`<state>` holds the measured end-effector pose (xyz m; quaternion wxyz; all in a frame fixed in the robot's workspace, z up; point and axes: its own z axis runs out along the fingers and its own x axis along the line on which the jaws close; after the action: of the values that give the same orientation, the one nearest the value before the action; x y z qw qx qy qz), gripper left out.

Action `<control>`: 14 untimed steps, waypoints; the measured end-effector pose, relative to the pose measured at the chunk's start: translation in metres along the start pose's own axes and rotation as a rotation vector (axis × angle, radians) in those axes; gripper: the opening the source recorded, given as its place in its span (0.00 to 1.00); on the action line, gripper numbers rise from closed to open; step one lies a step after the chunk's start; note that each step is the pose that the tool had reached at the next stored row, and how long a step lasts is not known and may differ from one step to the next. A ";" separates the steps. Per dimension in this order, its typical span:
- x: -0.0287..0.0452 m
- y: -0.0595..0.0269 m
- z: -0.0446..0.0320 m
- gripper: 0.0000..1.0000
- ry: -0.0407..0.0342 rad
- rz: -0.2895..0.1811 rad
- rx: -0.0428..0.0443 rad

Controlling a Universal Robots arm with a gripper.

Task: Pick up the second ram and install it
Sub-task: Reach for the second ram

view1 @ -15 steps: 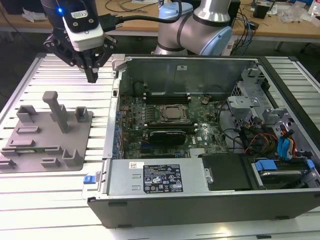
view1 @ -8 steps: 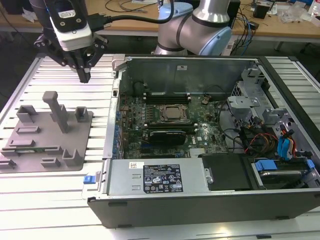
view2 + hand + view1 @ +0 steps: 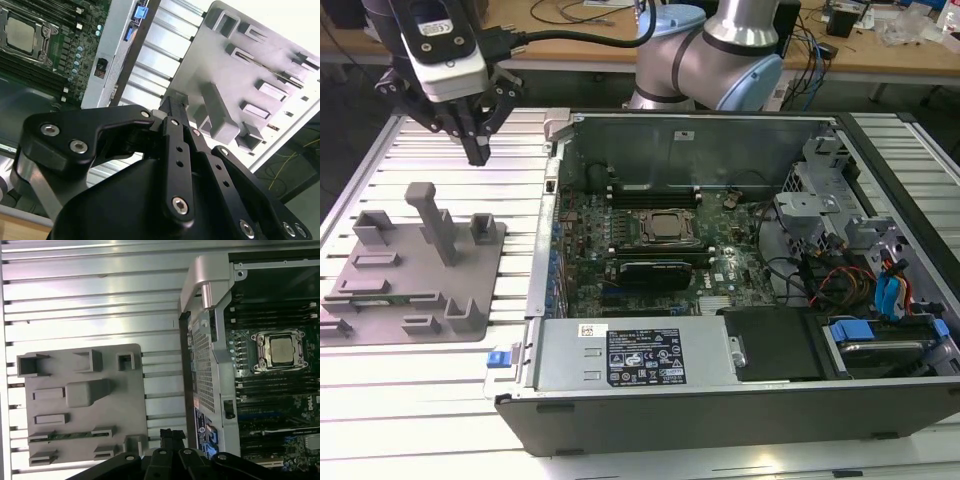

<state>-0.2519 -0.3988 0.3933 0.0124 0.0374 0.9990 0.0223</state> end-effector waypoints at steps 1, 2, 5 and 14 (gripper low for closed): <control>0.0010 -0.0001 0.0000 0.08 -0.0001 0.000 0.0000; 0.0029 -0.0002 0.0000 0.08 -0.0001 0.000 -0.0002; 0.0067 -0.0005 -0.0001 0.08 -0.0001 0.000 -0.0003; 0.0226 -0.0017 -0.0006 0.08 0.0000 0.000 -0.0008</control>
<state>-0.2746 -0.3989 0.3933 0.0124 0.0374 0.9990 0.0227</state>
